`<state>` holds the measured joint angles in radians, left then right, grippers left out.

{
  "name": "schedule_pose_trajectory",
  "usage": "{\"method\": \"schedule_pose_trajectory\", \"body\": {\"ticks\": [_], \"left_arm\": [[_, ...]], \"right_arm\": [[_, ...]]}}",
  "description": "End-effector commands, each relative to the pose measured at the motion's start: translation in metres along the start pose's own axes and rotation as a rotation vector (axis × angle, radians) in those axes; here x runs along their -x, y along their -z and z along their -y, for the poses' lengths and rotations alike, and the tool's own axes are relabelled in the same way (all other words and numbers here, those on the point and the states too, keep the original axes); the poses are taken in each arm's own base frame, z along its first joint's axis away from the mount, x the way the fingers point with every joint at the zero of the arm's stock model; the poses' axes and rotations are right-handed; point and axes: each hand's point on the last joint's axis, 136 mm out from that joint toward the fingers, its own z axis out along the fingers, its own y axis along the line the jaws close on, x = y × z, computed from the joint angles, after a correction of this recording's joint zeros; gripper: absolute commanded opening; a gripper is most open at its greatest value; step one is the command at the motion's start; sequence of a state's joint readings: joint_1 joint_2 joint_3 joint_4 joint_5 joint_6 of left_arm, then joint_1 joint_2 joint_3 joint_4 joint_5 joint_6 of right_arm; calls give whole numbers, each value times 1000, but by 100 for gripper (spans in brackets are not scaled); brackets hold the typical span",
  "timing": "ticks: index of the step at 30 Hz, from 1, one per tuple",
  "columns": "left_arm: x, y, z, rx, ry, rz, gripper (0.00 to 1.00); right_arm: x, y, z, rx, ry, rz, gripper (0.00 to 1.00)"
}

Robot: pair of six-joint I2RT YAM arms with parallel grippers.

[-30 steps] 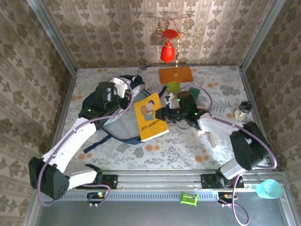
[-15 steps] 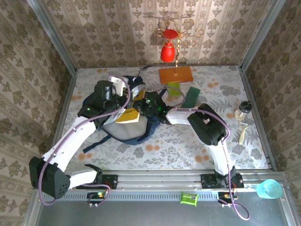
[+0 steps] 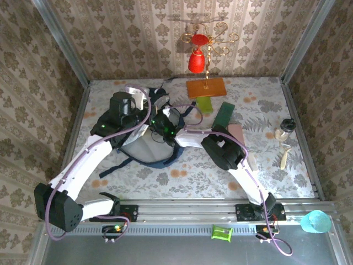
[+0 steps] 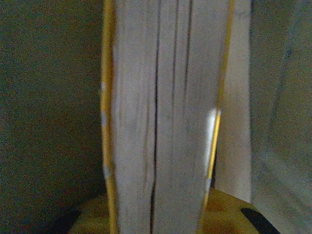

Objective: Pack books, pencil case, and school supplies into a backpack

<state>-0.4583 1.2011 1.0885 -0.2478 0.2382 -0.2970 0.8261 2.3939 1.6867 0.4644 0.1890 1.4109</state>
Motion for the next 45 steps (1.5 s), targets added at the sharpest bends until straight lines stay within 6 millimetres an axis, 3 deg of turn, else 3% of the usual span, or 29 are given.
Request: {"method": "schedule_pose_trajectory", "body": {"ticks": [1,7,11,14,19,23,25,26,28,29,31,34,39,45], "left_arm": [[56,20,12,-49,-3,163,0],[57,22,-1,-27,30,174,0],[57,18,-14,-7,59,174,0],[53,15,-25,8,88,159,0],[30,3,-36,23,119,113,0],[-11,-32,-20,-41,155,41,0],[-29,-47,-19,-21,179,1,0],[-41,-54,-8,-22,180,-18,0],[-54,-60,-5,7,206,-11,0],[-61,-60,-5,26,218,-5,0],[-73,-56,-2,53,227,-2,0],[-90,-41,-1,106,242,13,0],[-103,-33,11,93,280,16,0],[-88,-67,54,8,237,1,0]], "right_arm": [[22,-2,-48,99,40,126,21],[31,31,-39,82,114,122,53],[31,63,-46,113,179,65,65],[35,92,-40,104,238,22,67],[50,153,-3,19,401,-73,67],[73,204,45,-213,590,-108,67],[78,221,67,-318,655,-126,68],[76,226,78,-349,670,-151,69],[68,229,99,-400,649,-195,71],[63,226,109,-411,630,-220,76],[51,217,120,-396,592,-266,78],[45,195,122,-369,584,-292,68],[69,158,110,-275,541,-313,37],[121,140,98,-261,565,-325,23]]}}
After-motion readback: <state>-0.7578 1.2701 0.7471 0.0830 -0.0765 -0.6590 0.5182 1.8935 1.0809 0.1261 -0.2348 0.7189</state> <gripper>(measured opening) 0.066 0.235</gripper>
